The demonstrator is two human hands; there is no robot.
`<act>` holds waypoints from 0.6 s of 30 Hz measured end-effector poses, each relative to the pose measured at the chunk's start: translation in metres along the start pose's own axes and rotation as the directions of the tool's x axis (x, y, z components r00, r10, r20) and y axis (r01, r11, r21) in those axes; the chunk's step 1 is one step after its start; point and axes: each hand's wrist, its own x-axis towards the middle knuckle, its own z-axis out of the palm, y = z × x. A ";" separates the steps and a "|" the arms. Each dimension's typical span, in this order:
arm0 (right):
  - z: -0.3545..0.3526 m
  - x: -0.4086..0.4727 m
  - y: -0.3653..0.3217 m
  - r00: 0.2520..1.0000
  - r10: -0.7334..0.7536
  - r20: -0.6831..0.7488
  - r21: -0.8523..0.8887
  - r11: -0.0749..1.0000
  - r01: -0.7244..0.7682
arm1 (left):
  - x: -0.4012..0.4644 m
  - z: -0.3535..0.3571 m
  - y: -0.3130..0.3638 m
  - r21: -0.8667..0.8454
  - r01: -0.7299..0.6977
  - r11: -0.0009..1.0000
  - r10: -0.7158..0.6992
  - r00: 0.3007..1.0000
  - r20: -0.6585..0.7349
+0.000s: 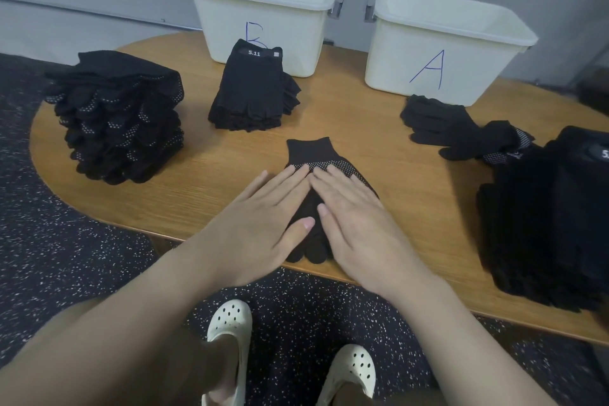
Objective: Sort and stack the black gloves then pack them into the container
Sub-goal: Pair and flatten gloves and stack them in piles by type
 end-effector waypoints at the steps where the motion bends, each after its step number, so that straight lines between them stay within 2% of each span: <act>1: 0.002 0.000 0.000 0.999 -0.002 0.032 -0.011 1.000 0.002 | 0.000 0.000 0.000 0.005 0.004 1.000 -0.004 1.000 0.008; 5: 0.001 0.001 0.005 0.990 0.067 0.124 -0.075 0.995 -0.058 | -0.003 -0.002 0.001 0.008 0.085 0.996 -0.085 0.996 0.036; 12: -0.004 0.002 0.012 0.970 0.205 0.133 -0.113 0.975 -0.190 | -0.013 -0.005 -0.007 -0.002 0.220 0.976 -0.220 0.975 0.014; 18: -0.008 0.008 0.010 0.989 0.146 0.033 -0.076 0.987 -0.143 | 0.003 -0.010 -0.016 -0.217 0.187 0.958 -0.234 0.948 -0.218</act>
